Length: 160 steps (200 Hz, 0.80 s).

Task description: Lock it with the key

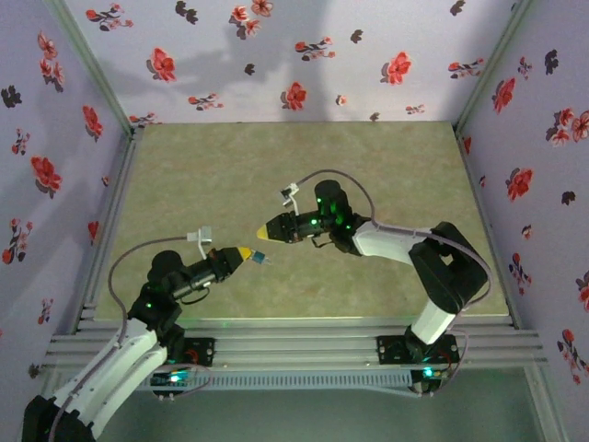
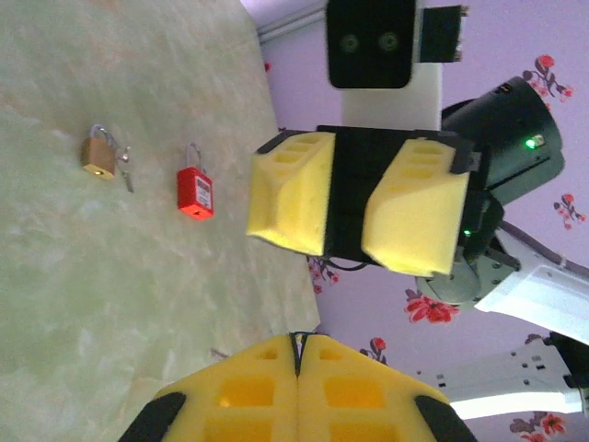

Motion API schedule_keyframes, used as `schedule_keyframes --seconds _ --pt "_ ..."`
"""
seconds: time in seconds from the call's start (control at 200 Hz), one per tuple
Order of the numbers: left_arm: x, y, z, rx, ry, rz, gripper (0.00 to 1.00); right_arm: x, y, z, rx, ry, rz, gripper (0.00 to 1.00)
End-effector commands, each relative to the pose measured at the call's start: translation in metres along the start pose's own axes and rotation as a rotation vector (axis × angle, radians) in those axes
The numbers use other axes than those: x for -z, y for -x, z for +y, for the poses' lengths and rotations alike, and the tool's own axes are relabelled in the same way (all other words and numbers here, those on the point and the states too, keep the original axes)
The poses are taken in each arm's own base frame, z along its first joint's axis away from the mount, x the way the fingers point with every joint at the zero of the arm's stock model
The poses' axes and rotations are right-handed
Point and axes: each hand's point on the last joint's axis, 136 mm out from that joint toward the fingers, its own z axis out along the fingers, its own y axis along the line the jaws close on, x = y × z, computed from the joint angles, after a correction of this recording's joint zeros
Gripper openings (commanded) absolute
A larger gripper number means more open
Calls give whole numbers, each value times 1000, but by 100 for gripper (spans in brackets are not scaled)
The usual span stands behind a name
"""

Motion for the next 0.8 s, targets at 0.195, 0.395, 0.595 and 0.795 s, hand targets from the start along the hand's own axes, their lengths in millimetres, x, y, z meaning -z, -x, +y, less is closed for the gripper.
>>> schedule_keyframes --seconds 0.195,0.395,0.595,0.795 --pt "-3 19 14 43 62 -74 0 34 28 -14 44 -195 -181 47" --pt "-7 32 20 81 81 -126 0 53 28 -14 55 -270 -259 51" --pt "-10 43 20 115 68 -173 0 68 20 -11 49 -300 -319 52" --pt "-14 47 21 136 53 -187 0 76 14 -5 24 -264 -374 51"
